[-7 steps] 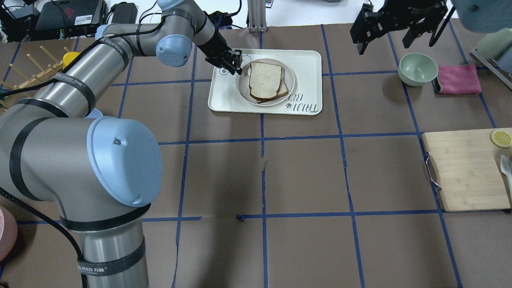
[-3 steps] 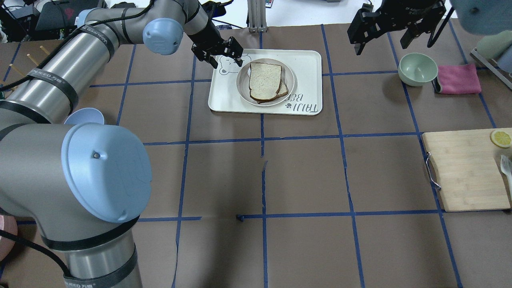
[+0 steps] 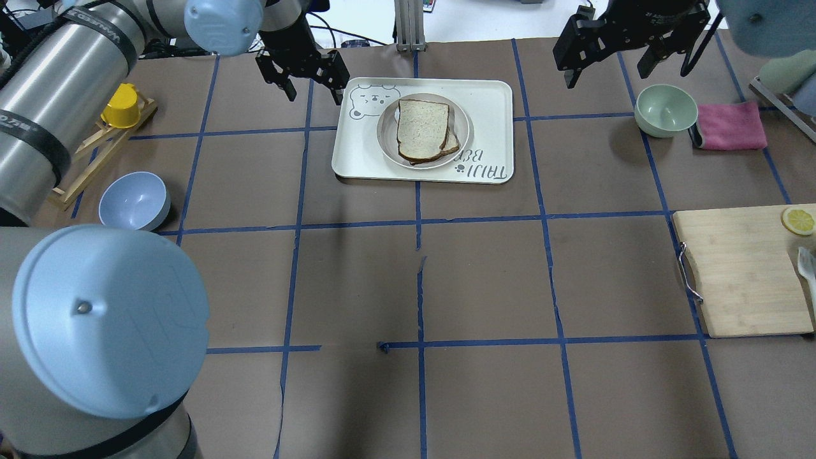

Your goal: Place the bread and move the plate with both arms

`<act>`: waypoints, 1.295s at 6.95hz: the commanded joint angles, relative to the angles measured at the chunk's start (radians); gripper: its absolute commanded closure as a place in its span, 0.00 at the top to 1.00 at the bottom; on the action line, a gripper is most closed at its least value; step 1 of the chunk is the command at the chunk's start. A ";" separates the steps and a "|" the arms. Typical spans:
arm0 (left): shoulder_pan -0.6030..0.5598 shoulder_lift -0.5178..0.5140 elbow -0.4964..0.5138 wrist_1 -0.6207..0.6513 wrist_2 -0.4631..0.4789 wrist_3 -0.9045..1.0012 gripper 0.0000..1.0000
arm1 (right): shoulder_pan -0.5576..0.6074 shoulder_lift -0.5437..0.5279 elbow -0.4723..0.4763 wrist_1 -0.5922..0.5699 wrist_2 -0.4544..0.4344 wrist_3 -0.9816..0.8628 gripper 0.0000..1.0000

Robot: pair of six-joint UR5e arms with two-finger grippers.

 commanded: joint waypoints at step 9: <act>0.077 0.463 -0.412 -0.013 0.041 -0.216 1.00 | -0.003 0.002 0.002 -0.002 0.000 -0.001 1.00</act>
